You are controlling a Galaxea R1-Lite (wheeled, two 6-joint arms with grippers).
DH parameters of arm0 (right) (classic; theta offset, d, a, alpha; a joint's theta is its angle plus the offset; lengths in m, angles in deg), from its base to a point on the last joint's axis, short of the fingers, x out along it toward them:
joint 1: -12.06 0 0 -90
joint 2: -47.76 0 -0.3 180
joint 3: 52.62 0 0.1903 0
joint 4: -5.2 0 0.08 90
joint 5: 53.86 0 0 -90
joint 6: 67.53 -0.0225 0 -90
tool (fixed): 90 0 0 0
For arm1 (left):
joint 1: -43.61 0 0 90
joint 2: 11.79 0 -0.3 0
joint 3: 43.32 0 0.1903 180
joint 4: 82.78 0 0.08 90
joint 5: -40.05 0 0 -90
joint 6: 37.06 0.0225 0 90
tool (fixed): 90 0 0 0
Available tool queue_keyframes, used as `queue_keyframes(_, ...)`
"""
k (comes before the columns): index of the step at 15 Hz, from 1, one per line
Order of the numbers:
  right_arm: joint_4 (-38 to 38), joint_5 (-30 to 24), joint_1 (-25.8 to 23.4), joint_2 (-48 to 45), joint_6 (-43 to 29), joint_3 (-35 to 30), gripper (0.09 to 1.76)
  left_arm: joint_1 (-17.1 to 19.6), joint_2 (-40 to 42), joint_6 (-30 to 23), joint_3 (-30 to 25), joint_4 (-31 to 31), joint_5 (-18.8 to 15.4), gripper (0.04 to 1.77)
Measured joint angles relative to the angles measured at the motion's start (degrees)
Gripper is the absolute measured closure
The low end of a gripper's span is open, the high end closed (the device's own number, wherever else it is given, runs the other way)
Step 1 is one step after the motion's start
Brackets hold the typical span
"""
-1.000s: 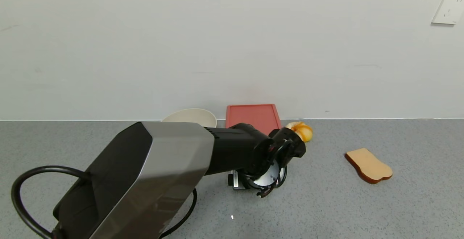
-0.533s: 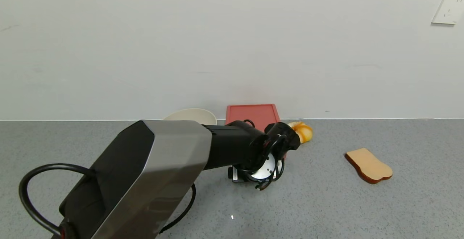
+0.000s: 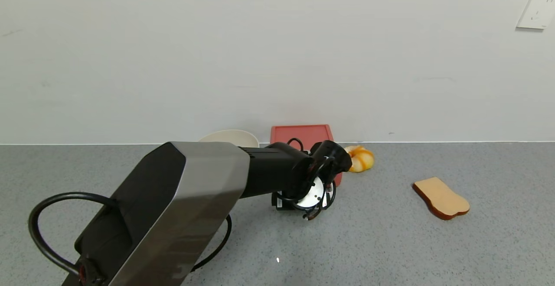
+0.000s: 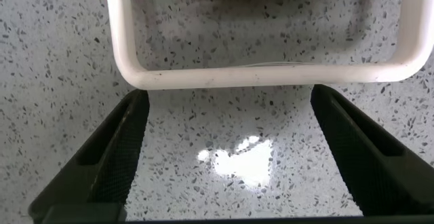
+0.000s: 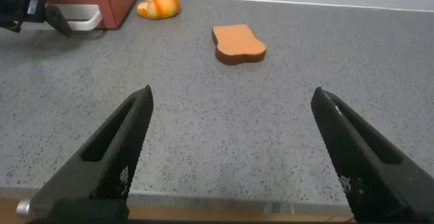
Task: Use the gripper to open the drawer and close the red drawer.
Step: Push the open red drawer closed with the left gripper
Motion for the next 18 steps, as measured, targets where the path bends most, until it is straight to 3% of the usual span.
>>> queue_keyframes(12, 0.00, -0.05, 0.00, 0.00, 0.00, 0.00, 0.14, 0.55, 0.04, 0.79, -0.15, -0.30, 0.37, 0.09)
queue_keyframes(18, 0.00, -0.05, 0.00, 0.00, 0.02, 0.00, 0.14, -0.20, 6.53, -0.11, -1.07, 13.59, 0.00, 0.09)
